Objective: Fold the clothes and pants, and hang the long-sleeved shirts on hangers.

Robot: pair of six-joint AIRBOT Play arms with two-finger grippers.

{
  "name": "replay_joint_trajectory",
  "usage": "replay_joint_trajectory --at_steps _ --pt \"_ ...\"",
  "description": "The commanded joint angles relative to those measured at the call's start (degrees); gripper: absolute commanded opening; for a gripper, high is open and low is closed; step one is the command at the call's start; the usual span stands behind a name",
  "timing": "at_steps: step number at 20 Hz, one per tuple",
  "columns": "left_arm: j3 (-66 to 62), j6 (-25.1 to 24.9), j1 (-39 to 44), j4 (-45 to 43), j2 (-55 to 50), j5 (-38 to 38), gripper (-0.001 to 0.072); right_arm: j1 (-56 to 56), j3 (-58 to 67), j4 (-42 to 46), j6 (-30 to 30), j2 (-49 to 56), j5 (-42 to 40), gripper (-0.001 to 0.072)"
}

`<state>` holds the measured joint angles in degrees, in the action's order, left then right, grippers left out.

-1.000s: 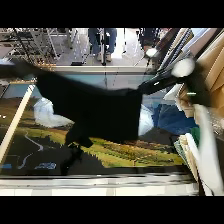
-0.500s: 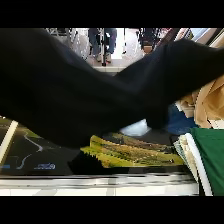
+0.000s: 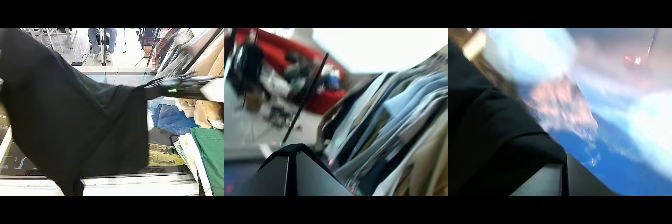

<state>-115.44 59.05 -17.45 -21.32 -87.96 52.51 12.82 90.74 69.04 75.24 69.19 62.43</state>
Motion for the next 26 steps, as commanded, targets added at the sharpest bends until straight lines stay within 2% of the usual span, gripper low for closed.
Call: replay_joint_trajectory --at_steps 1,3,4,5,6,7,8,9,10,11,12,14,15,16,18,19,22,26 --pt "0.2 -0.3 8.3 -6.0 -17.7 -11.0 0.0004 0.0 -6.8 0.2 1.7 15.0 -18.8 0.0019" --pt "-0.7 0.0 8.9 -5.5 -23.6 -12.6 0.0016 -0.1 -6.6 0.2 3.3 21.9 -28.7 0.0021" --pt "-0.7 0.0 8.7 -5.7 -24.7 -11.8 0.0243 -0.4 -6.4 0.2 4.8 24.1 -32.6 0.0055" --pt "-0.7 0.1 8.1 -6.6 -24.8 -9.0 0.0587 -0.9 -5.9 0.0 7.0 25.1 -33.7 0.0271" --pt "-0.7 0.1 6.8 -7.0 -24.2 -2.8 0.0648 -2.0 -5.4 0.0 8.3 25.0 -32.4 0.0431" --pt "-0.7 0.4 5.4 -8.6 -23.4 4.6 0.0635 -3.8 -4.6 0.0 8.6 24.6 -28.2 0.0462" --pt "-0.7 4.8 3.8 -14.6 -22.3 12.8 0.0533 -6.0 -4.2 -0.1 8.8 24.1 -23.0 0.0464" --pt "-0.7 12.2 2.3 -24.6 -21.3 20.4 0.0451 -9.0 -4.2 -0.6 8.7 23.5 -16.0 0.0464" --pt "-0.7 20.0 1.4 -38.1 -20.6 29.2 0.0422 -12.0 -4.3 -1.4 8.7 23.3 -8.9 0.0473" --pt "-0.2 22.6 1.0 -49.5 -20.3 37.5 0.0379 -15.1 -4.7 -3.1 7.3 23.4 -1.2 0.0506" --pt "2.0 23.0 0.8 -56.8 -19.5 43.8 0.0305 -17.7 -5.8 -5.4 4.0 23.3 4.9 0.0506" --pt "13.4 24.1 0.1 -53.0 -14.1 43.7 0.0281 -21.9 -10.4 -11.3 -1.8 23.3 15.1 0.0507" --pt "20.4 24.1 0.4 -50.7 -10.4 42.2 0.0283 -23.5 -13.6 -13.8 -3.8 23.4 17.8 0.0510" --pt "28.5 24.0 1.3 -49.5 -6.3 40.5 0.0320 -24.9 -16.6 -16.0 -4.9 23.4 18.0 0.0514" --pt "42.8 24.0 3.3 -49.0 1.0 37.8 0.0550 -27.1 -21.1 -20.8 -8.4 23.7 17.6 0.0515" --pt "48.2 23.6 4.0 -48.9 3.6 36.9 0.0589 -27.5 -21.7 -21.1 -9.2 24.2 17.7 0.0515" --pt "59.1 23.0 4.6 -48.6 7.5 33.8 0.0591 -27.1 -21.7 -21.1 -10.3 26.9 18.3 0.0514" --pt "62.9 21.2 4.6 -47.4 7.7 28.5 0.0591 -24.6 -21.7 -21.3 -12.5 30.4 16.9 0.0503"
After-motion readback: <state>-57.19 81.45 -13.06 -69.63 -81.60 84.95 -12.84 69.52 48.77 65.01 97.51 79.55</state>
